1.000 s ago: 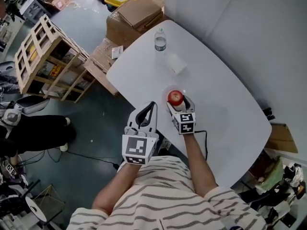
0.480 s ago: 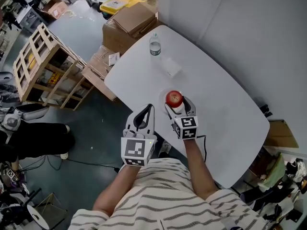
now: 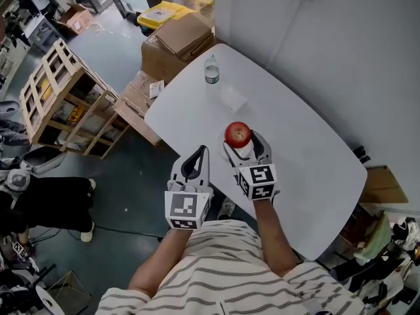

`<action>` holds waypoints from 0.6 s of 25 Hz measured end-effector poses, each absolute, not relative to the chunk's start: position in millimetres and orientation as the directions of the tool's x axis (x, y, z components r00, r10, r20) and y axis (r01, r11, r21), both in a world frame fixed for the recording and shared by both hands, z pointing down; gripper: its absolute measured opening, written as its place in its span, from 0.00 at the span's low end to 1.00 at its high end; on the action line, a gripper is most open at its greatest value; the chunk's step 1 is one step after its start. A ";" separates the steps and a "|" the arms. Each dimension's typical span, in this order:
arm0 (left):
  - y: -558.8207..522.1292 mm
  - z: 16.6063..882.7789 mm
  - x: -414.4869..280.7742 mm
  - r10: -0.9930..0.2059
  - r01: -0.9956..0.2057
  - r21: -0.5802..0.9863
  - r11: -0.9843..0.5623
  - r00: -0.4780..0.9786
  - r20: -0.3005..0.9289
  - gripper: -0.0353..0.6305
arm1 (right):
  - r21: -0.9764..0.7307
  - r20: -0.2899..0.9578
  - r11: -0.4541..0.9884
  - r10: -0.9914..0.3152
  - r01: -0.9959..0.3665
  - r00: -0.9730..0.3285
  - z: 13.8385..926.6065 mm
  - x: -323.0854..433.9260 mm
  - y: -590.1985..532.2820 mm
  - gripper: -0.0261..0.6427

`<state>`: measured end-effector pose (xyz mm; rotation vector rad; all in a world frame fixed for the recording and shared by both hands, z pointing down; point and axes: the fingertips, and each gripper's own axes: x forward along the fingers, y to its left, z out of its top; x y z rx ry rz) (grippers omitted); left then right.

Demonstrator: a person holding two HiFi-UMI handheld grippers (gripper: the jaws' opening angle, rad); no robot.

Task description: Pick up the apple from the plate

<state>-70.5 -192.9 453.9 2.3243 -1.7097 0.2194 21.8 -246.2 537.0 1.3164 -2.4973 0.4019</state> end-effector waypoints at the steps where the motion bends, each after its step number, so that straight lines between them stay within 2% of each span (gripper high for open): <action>1: -193.4 452.2 -72.3 -0.918 -0.954 0.107 -0.279 0.298 0.261 0.06 | -0.114 0.369 0.547 -0.752 -0.829 -0.547 529.6 18.8 -246.2 0.59; 15: -200.2 423.4 -79.9 -0.938 -0.959 0.102 -0.265 0.281 0.203 0.06 | -0.147 0.276 0.556 -0.771 -0.818 -0.573 459.2 9.4 -247.9 0.59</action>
